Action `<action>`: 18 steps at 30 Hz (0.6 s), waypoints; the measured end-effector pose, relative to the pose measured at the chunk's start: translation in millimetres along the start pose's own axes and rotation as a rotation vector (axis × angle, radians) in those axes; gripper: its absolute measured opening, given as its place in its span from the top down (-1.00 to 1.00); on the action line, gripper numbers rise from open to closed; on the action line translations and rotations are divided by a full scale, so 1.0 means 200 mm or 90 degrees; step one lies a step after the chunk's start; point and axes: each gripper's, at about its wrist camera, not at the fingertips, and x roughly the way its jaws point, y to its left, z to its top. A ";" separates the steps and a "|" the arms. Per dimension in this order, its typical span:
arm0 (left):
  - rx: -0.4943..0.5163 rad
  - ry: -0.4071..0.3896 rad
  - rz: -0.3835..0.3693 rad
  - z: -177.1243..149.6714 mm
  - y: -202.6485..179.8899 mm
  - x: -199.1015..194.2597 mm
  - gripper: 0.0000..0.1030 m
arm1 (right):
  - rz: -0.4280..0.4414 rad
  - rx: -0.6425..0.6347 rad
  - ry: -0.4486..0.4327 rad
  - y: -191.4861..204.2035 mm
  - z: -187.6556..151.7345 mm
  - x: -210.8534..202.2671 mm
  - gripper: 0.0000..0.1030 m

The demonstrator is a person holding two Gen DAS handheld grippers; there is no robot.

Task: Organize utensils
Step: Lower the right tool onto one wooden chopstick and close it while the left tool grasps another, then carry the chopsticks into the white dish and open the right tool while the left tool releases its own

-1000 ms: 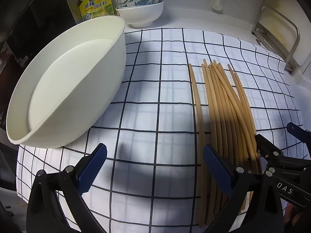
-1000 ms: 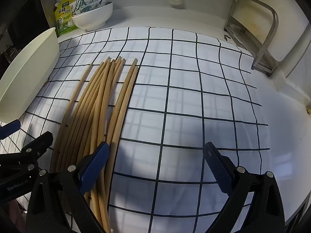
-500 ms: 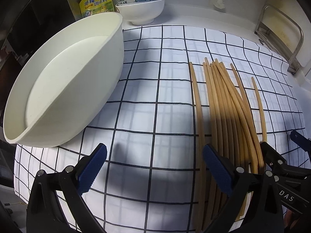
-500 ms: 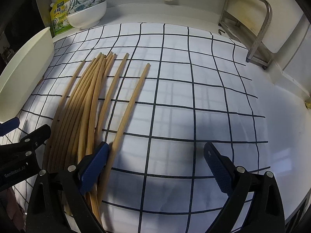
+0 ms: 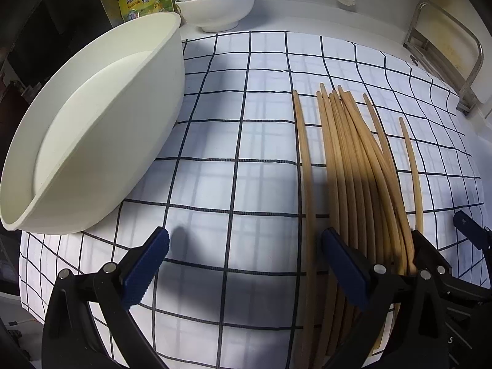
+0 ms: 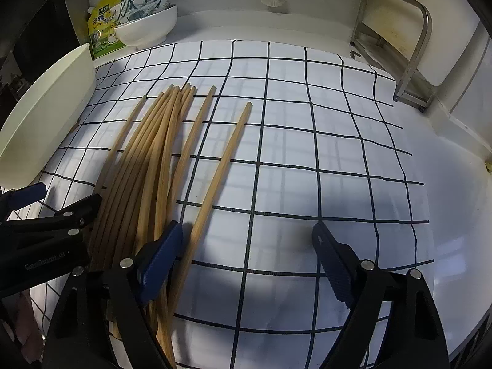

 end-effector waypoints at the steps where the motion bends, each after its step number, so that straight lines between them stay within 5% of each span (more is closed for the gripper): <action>1: -0.001 0.001 -0.005 0.00 0.00 0.00 -0.86 | 0.002 -0.003 0.000 0.00 0.00 0.00 -0.47; 7: 0.000 0.004 -0.048 0.01 -0.02 -0.01 -0.35 | 0.017 -0.032 0.002 0.05 0.02 -0.01 -0.06; 14: 0.019 0.003 -0.063 0.03 -0.05 -0.03 0.70 | 0.028 -0.053 0.005 0.09 0.03 -0.02 0.73; 18: 0.019 0.008 -0.076 0.04 -0.03 -0.03 0.86 | 0.043 -0.039 0.009 0.07 0.04 -0.01 0.82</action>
